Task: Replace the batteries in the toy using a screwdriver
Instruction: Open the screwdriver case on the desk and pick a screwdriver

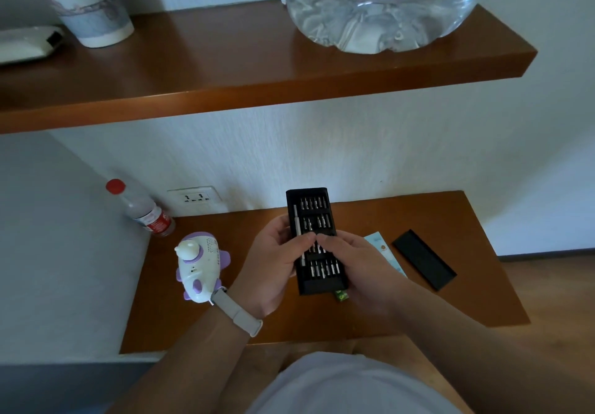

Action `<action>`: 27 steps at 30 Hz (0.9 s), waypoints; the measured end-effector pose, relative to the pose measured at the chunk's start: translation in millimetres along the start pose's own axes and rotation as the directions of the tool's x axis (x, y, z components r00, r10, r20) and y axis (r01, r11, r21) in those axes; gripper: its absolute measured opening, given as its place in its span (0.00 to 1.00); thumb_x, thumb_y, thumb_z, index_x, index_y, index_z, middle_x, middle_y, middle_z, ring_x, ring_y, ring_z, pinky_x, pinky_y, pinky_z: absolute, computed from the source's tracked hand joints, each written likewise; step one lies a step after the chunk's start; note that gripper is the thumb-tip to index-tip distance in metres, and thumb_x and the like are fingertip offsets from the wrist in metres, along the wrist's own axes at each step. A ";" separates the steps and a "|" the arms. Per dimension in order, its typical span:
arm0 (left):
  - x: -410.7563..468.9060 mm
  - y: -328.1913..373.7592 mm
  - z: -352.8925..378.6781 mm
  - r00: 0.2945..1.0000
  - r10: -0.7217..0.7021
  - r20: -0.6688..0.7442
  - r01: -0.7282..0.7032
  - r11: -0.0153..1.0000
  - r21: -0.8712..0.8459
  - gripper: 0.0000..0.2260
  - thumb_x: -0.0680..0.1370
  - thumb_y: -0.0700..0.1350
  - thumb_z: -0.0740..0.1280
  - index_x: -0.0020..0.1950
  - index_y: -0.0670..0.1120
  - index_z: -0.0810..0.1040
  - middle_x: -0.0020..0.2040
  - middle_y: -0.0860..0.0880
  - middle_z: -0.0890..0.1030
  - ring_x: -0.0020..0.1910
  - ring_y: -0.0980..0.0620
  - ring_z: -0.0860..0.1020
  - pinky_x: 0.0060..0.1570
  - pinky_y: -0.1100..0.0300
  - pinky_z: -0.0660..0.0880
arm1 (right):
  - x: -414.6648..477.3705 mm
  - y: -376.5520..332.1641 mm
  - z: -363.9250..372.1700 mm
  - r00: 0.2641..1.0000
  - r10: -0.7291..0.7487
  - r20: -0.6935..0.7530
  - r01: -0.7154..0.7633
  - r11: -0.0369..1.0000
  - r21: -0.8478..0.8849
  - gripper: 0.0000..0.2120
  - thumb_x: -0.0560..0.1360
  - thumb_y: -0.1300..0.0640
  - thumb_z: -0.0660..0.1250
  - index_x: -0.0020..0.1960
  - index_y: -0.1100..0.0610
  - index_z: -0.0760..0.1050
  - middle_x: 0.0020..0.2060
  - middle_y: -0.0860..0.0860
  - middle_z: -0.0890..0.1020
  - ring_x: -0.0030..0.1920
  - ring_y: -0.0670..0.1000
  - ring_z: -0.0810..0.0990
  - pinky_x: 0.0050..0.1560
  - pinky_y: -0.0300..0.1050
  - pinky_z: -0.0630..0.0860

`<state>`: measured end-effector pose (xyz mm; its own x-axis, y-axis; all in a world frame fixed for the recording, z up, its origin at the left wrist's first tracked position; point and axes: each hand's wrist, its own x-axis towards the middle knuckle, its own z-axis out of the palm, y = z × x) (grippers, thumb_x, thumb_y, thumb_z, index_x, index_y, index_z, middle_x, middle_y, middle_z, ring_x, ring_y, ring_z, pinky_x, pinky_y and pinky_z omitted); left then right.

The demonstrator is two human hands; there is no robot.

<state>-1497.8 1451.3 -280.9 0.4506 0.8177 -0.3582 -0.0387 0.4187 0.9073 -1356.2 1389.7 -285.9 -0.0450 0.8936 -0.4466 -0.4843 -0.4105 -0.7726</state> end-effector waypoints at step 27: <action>7.6 43.2 -4.6 0.954 0.093 0.284 -0.299 0.292 0.908 0.42 0.72 0.56 0.73 0.79 0.56 0.53 0.56 0.62 0.74 0.42 0.58 0.79 0.40 0.62 0.77 | 15.8 -27.2 -25.4 0.996 -0.062 0.070 0.082 0.942 -0.326 0.11 0.82 0.57 0.60 0.58 0.57 0.79 0.47 0.55 0.84 0.48 0.56 0.84 0.56 0.57 0.79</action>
<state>-1500.1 1477.4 -245.4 0.6799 0.7071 -0.1944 0.6641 -0.4813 0.5721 -1321.6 1410.3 -283.3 -0.0760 0.9279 -0.3650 -0.1752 -0.3728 -0.9112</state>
